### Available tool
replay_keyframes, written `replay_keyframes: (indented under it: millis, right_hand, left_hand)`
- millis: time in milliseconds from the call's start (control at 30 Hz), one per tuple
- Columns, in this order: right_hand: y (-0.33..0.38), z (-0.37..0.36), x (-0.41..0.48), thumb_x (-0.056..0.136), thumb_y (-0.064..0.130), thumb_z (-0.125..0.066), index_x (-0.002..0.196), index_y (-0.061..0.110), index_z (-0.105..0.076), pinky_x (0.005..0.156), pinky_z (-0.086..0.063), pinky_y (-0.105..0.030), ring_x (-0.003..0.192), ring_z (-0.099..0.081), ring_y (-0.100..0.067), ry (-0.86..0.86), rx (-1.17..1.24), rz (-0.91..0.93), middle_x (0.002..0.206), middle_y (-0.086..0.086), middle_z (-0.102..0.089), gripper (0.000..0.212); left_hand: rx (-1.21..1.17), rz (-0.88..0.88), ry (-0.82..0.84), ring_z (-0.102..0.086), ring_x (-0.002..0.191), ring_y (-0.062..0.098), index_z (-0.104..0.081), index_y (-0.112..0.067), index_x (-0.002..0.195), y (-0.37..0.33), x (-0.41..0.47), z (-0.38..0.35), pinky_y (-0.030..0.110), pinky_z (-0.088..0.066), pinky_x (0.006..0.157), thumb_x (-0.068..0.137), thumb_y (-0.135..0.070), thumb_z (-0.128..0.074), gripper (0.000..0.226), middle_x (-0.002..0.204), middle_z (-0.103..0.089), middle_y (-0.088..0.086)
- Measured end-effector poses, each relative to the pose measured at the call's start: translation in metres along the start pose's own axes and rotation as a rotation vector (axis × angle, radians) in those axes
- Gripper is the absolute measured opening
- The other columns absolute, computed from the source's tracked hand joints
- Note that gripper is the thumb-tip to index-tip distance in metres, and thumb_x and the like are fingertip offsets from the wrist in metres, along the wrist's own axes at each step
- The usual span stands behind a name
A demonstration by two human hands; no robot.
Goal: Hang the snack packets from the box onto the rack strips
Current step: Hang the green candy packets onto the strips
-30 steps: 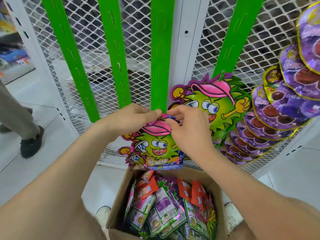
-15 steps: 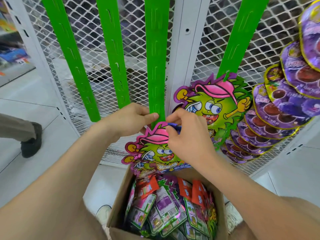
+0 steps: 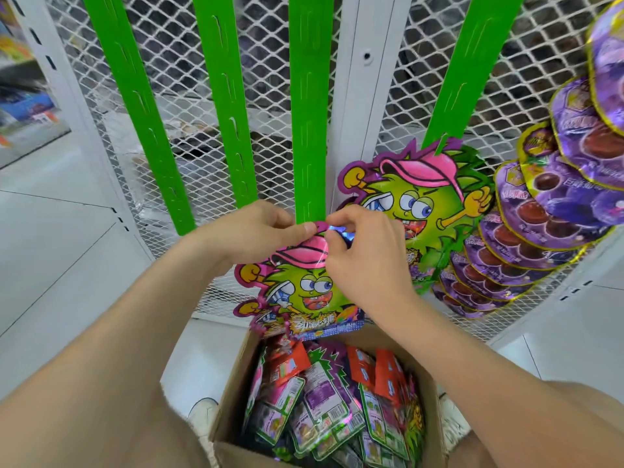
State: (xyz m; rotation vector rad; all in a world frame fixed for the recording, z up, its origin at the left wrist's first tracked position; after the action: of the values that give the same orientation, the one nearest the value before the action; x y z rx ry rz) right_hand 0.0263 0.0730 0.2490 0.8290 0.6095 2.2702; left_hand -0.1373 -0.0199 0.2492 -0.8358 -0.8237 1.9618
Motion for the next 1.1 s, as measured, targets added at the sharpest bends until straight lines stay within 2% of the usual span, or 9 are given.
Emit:
replay_keyframes:
  millis: [100, 233, 433, 533, 667, 800, 867, 967, 1100]
  right_hand:
    - [0.001, 0.0, -0.002, 0.092, 0.016, -0.072, 0.104, 0.017, -0.078, 0.067, -0.033, -0.019, 0.081, -0.068, -0.015, -0.004, 0.018, -0.004, 0.09, 0.004, -0.077, 0.014]
    - [0.0, -0.003, -0.005, 0.097, 0.019, -0.068, 0.11, 0.016, -0.075, 0.072, -0.029, -0.026, 0.091, -0.065, -0.021, 0.066, -0.067, 0.042, 0.095, -0.001, -0.077, 0.015]
    - [-0.007, -0.008, -0.009, 0.098, 0.021, -0.067, 0.109, 0.016, -0.061, 0.076, -0.052, -0.045, 0.088, -0.064, -0.033, 0.197, -0.173, 0.1, 0.091, -0.01, -0.072, 0.013]
    - [-0.01, -0.009, -0.011, 0.096, 0.016, -0.068, 0.104, 0.017, -0.059, 0.071, -0.055, -0.044, 0.085, -0.067, -0.034, 0.215, -0.297, 0.172, 0.088, -0.008, -0.072, 0.012]
    - [-0.008, 0.001, -0.017, 0.097, 0.025, -0.065, 0.103, 0.017, -0.066, 0.071, -0.056, -0.04, 0.087, -0.068, -0.032, 0.203, -0.387, 0.248, 0.09, -0.005, -0.071, 0.011]
    - [-0.013, 0.004, -0.025, 0.091, 0.035, -0.063, 0.094, 0.023, -0.07, 0.082, -0.058, -0.042, 0.088, -0.068, -0.025, 0.416, -0.29, 0.281, 0.087, 0.001, -0.072, 0.014]
    - [-0.023, 0.003, -0.026, 0.09, 0.04, -0.065, 0.093, 0.023, -0.072, 0.081, -0.058, -0.041, 0.092, -0.067, -0.027, 0.696, -0.331, 0.221, 0.087, -0.002, -0.07, 0.019]
    - [-0.034, 0.005, -0.03, 0.092, 0.041, -0.067, 0.101, 0.016, -0.071, 0.077, -0.059, -0.042, 0.098, -0.067, -0.034, 1.029, -0.522, 0.221, 0.093, -0.01, -0.069, 0.027]
    - [-0.04, 0.001, -0.029, 0.099, 0.036, -0.063, 0.084, 0.007, -0.063, 0.053, -0.036, -0.029, 0.074, -0.057, -0.032, 1.144, -0.567, 0.221, 0.074, -0.007, -0.057, 0.032]
  left_hand:
    - [-0.015, -0.037, -0.007, -0.051, 0.072, 0.02, -0.078, -0.02, 0.082, -0.003, -0.002, -0.002, 0.037, -0.04, 0.071, 0.095, -0.06, -0.066, 0.044, 0.08, -0.066, 0.022]
    - [0.061, 0.003, -0.04, -0.041, 0.06, 0.014, -0.072, -0.015, 0.077, -0.006, -0.003, -0.003, 0.03, -0.029, 0.059, 0.098, -0.048, -0.068, 0.04, 0.062, -0.045, -0.001]
    - [0.19, -0.045, -0.108, -0.046, 0.061, 0.017, -0.066, 0.001, 0.082, -0.007, -0.006, -0.006, 0.029, -0.035, 0.058, 0.1, -0.043, -0.068, 0.047, 0.067, -0.055, 0.011]
    - [0.417, -0.176, -0.237, -0.055, 0.062, 0.017, -0.066, -0.006, 0.079, -0.008, -0.008, -0.009, 0.024, -0.042, 0.056, 0.099, -0.037, -0.072, 0.037, 0.067, -0.059, 0.002]
    - [0.822, -0.198, -0.516, -0.062, 0.106, 0.038, -0.061, -0.01, 0.119, -0.004, -0.021, -0.024, 0.048, -0.053, 0.085, 0.092, -0.035, -0.077, 0.041, 0.113, -0.063, 0.011]
    - [0.982, -0.119, -0.737, -0.058, 0.095, 0.041, -0.049, -0.008, 0.113, -0.009, -0.045, -0.043, 0.047, -0.046, 0.071, 0.082, -0.017, -0.078, 0.044, 0.106, -0.056, 0.015]
    - [0.979, -0.069, -0.631, -0.062, 0.098, 0.04, -0.049, -0.012, 0.113, -0.007, -0.045, -0.057, 0.043, -0.043, 0.067, 0.086, -0.013, -0.072, 0.035, 0.105, -0.061, 0.013]
    - [0.984, 0.137, -0.171, -0.068, 0.112, 0.037, -0.057, -0.017, 0.121, 0.016, -0.03, -0.088, 0.041, -0.048, 0.077, 0.093, -0.017, -0.067, 0.03, 0.118, -0.065, 0.01]
    - [0.878, 0.315, 0.151, -0.071, 0.109, 0.031, -0.064, -0.017, 0.131, 0.079, 0.001, -0.129, 0.04, -0.056, 0.079, 0.079, -0.022, -0.077, 0.054, 0.12, -0.07, 0.008]
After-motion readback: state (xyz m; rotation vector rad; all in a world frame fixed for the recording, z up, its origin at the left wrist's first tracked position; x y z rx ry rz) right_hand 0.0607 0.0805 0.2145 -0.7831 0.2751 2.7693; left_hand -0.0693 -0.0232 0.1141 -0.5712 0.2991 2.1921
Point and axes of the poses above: each hand's wrist, its own x-axis towards the middle knuckle, its own z-axis out of the back of the hand, y = z × x, the point moved 2 cm from there along x, towards the middle knuckle
